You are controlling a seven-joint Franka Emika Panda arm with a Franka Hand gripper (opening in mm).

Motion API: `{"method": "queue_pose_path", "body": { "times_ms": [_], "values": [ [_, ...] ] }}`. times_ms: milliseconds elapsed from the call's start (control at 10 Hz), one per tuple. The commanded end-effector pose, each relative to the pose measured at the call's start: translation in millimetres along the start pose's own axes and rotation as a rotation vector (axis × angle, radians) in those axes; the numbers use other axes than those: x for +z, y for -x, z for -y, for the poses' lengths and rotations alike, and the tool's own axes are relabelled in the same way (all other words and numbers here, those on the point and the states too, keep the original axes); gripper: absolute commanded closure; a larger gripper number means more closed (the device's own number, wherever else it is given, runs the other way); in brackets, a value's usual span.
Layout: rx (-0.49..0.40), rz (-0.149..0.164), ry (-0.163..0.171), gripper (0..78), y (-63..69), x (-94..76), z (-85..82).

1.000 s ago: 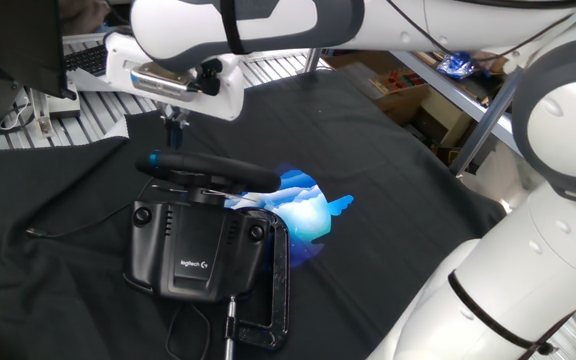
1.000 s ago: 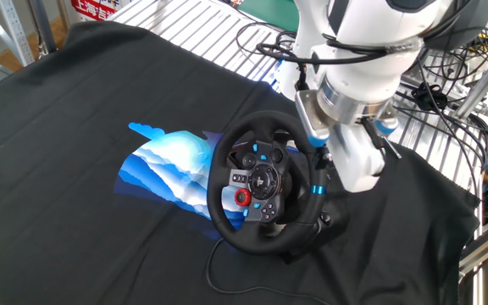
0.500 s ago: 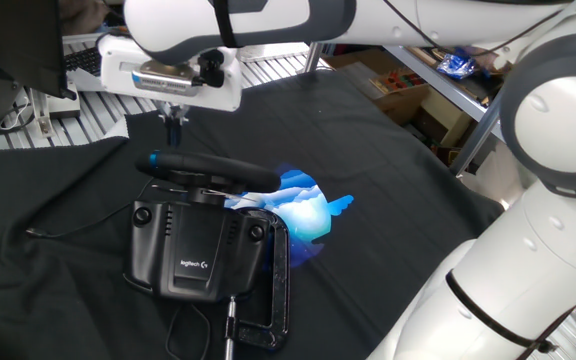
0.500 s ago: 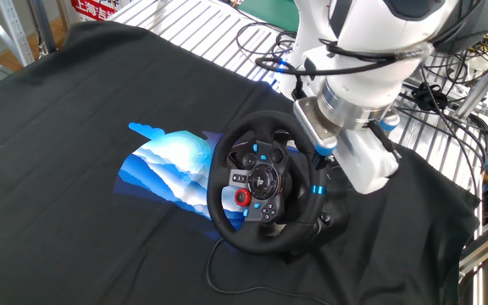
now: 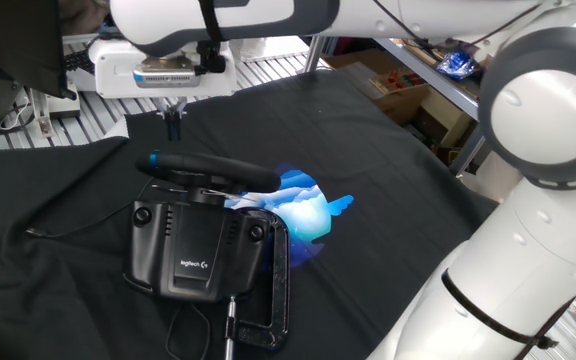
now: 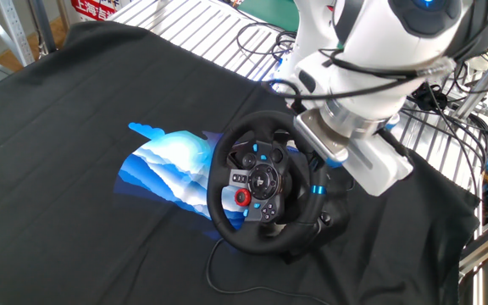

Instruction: Rotate the steering wheel 90 degrees clockwise

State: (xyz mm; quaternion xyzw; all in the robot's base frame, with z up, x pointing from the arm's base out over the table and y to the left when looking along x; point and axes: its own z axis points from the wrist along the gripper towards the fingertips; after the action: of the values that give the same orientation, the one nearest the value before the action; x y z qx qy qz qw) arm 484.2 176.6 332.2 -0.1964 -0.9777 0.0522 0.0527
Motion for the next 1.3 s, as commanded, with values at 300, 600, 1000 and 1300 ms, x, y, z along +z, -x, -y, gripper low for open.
{"method": "queue_pose_path", "body": {
  "times_ms": [300,600,1000,1300],
  "values": [
    [-0.091,-0.002,-0.023,76.1,10.1,3.4,1.0],
    [-0.118,-0.007,-0.025,76.1,8.9,4.8,1.5],
    [-0.133,-0.010,-0.027,76.1,5.7,8.9,2.5],
    [-0.130,-0.015,-0.027,76.1,-3.6,9.4,7.0]
  ]
}}
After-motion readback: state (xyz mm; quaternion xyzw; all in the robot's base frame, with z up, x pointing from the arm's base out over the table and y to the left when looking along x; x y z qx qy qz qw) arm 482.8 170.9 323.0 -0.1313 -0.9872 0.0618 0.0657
